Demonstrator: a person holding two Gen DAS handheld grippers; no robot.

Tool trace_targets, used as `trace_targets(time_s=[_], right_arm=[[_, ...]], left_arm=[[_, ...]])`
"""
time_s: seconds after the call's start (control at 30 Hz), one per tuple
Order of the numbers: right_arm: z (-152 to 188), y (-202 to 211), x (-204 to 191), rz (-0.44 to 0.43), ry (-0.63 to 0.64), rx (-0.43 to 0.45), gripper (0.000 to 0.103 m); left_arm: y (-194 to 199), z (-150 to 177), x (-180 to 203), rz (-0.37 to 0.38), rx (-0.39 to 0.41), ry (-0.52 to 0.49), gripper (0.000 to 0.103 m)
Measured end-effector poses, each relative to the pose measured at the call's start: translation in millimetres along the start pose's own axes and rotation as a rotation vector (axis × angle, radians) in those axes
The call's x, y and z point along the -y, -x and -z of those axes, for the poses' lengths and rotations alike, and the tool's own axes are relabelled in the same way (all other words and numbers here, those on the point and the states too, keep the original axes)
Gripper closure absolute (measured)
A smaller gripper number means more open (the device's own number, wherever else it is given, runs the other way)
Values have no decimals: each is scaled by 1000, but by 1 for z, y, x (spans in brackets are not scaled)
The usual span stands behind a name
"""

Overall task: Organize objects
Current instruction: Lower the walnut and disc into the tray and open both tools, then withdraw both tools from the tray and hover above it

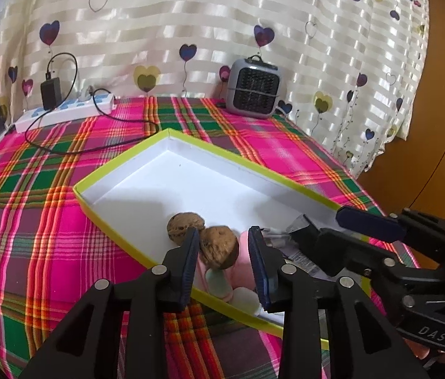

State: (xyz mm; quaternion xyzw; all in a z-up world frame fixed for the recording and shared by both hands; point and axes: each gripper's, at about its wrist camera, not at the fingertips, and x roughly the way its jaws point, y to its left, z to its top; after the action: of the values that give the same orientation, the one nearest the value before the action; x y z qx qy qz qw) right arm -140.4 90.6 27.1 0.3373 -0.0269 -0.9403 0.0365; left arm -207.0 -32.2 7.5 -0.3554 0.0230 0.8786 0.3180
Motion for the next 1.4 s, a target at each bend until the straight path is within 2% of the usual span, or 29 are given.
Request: trace_targets(time_s=[0.33, 0.73, 1.27, 1.33, 1.4], right_arm=[[2, 3, 4, 25, -45, -8, 67], [9, 20, -19, 58, -47, -18, 67], [25, 40, -40, 54, -49, -11, 66], [27, 43, -41, 53, -54, -8, 65], [30, 48, -44, 54, -58, -4, 52]], left_arm=[[21, -6, -8, -6, 82, 49, 72], [41, 5, -10, -5, 63, 67, 72], [97, 27, -10, -28, 151, 86, 72], [102, 30, -10, -32, 154, 89, 72], [106, 35, -8, -38, 152, 88, 72]])
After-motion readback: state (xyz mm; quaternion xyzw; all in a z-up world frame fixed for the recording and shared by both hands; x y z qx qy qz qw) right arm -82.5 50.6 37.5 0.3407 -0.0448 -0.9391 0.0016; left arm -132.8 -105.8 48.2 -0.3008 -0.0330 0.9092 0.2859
